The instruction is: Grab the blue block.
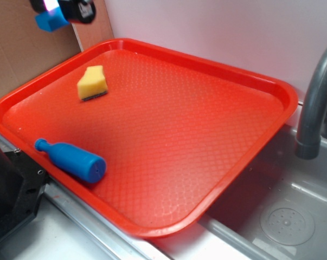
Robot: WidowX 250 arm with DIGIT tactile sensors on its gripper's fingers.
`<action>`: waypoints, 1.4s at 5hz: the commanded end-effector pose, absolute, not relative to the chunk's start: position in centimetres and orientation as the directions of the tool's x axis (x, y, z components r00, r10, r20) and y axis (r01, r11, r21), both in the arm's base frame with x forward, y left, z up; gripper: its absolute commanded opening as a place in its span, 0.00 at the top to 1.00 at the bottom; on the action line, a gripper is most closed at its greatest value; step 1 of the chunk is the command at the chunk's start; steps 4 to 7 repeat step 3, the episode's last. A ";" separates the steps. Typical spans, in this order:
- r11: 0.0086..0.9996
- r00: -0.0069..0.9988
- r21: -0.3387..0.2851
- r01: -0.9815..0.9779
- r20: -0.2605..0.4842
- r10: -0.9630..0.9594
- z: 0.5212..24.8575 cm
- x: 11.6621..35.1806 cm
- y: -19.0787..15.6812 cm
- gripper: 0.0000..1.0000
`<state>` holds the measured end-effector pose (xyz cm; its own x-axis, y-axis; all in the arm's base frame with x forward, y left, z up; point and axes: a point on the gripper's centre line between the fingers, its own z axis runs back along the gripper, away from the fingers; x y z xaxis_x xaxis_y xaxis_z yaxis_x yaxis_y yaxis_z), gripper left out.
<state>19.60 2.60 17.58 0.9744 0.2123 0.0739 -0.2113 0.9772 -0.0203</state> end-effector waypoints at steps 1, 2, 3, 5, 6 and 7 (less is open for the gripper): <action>0.944 0.936 -0.082 -0.321 0.123 0.329 18.9 19.8 3.8 1.00; 0.947 0.935 -0.077 -0.311 0.156 0.320 18.7 19.5 3.5 1.00; 0.950 0.943 -0.042 -0.311 0.114 0.314 18.0 19.9 3.4 1.00; 0.950 0.943 -0.042 -0.311 0.114 0.314 18.0 19.9 3.4 1.00; 0.950 0.943 -0.042 -0.311 0.114 0.314 18.0 19.9 3.4 1.00; 0.950 0.943 -0.042 -0.311 0.114 0.314 18.0 19.9 3.4 1.00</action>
